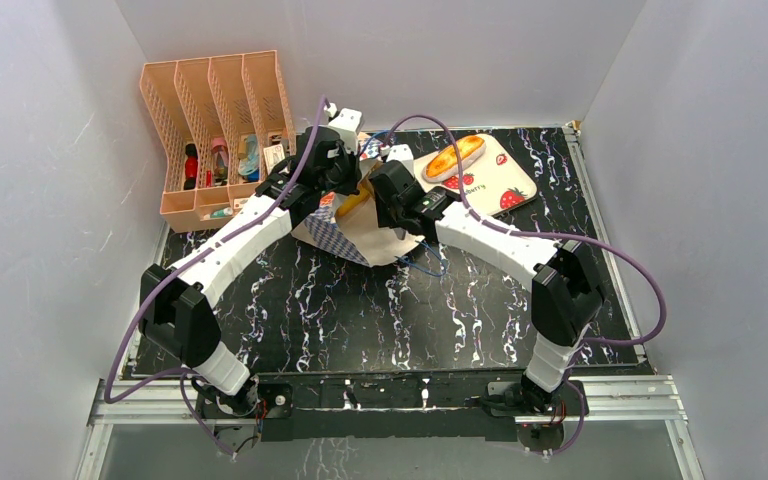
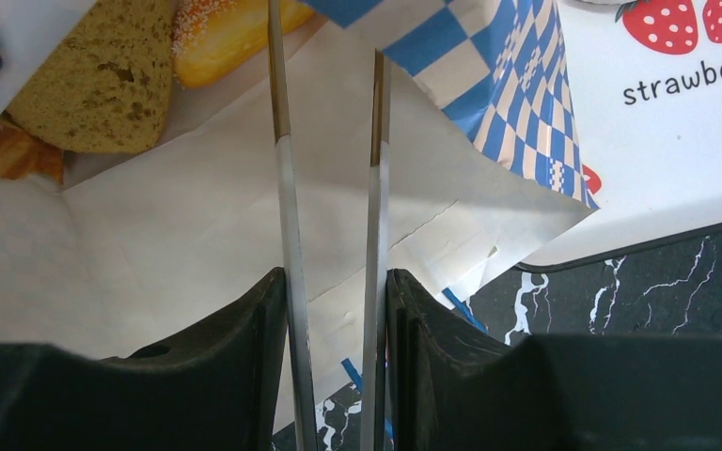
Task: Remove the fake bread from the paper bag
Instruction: Take out the fake bread from the paper bag.
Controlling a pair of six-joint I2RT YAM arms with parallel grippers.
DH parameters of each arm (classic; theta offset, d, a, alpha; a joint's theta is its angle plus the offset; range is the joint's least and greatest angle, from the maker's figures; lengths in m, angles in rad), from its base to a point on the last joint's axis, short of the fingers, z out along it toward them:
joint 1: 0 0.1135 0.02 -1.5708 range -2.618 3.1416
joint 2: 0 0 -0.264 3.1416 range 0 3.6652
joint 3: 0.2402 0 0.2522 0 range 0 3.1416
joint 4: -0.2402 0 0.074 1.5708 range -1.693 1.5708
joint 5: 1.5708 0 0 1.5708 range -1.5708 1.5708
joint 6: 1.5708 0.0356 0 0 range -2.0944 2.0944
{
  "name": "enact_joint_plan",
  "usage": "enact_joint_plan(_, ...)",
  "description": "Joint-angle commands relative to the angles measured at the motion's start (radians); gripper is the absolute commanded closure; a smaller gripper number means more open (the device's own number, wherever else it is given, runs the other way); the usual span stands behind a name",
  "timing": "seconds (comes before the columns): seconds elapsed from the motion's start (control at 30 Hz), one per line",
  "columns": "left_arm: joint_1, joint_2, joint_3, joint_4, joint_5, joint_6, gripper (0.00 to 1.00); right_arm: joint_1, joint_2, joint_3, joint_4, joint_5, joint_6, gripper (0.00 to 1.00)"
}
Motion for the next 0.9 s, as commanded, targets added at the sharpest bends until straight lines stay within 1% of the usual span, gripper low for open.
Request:
enact_joint_plan(0.0,-0.013,-0.037,0.016,-0.017,-0.003,-0.004,1.00,-0.004,-0.028,0.073,0.069,0.031,-0.024,0.75)
enact_joint_plan(0.1,-0.014,-0.036,0.020,-0.019,-0.003,-0.002,1.00,-0.008,-0.020,0.085,0.075,0.034,-0.032,0.75)
enact_joint_plan(0.13,-0.014,-0.035,0.021,-0.019,-0.003,0.000,1.00,-0.011,0.008,0.090,0.075,0.033,-0.035,0.75)
enact_joint_plan(0.63,-0.013,-0.011,0.042,-0.012,0.006,0.011,1.00,-0.053,0.157,0.205,0.078,-0.019,-0.056,0.75)
enact_joint_plan(0.67,-0.014,-0.011,0.043,-0.011,0.005,0.011,1.00,-0.053,0.164,0.211,0.076,-0.020,-0.056,0.76)
enact_joint_plan(0.7,-0.013,-0.010,0.045,-0.010,0.003,0.011,1.00,-0.055,0.175,0.222,0.070,-0.025,-0.054,0.86)
enact_joint_plan(0.77,-0.014,-0.011,0.046,-0.010,-0.002,0.010,1.00,-0.054,0.173,0.222,0.064,-0.027,-0.049,0.96)
enact_joint_plan(0.8,-0.015,-0.010,0.047,-0.011,-0.003,0.009,1.00,-0.055,0.166,0.217,0.062,-0.027,-0.046,1.00)
enact_joint_plan(0.87,-0.014,-0.009,0.052,-0.015,-0.016,0.005,1.00,-0.055,0.150,0.203,0.060,-0.028,-0.040,1.00)
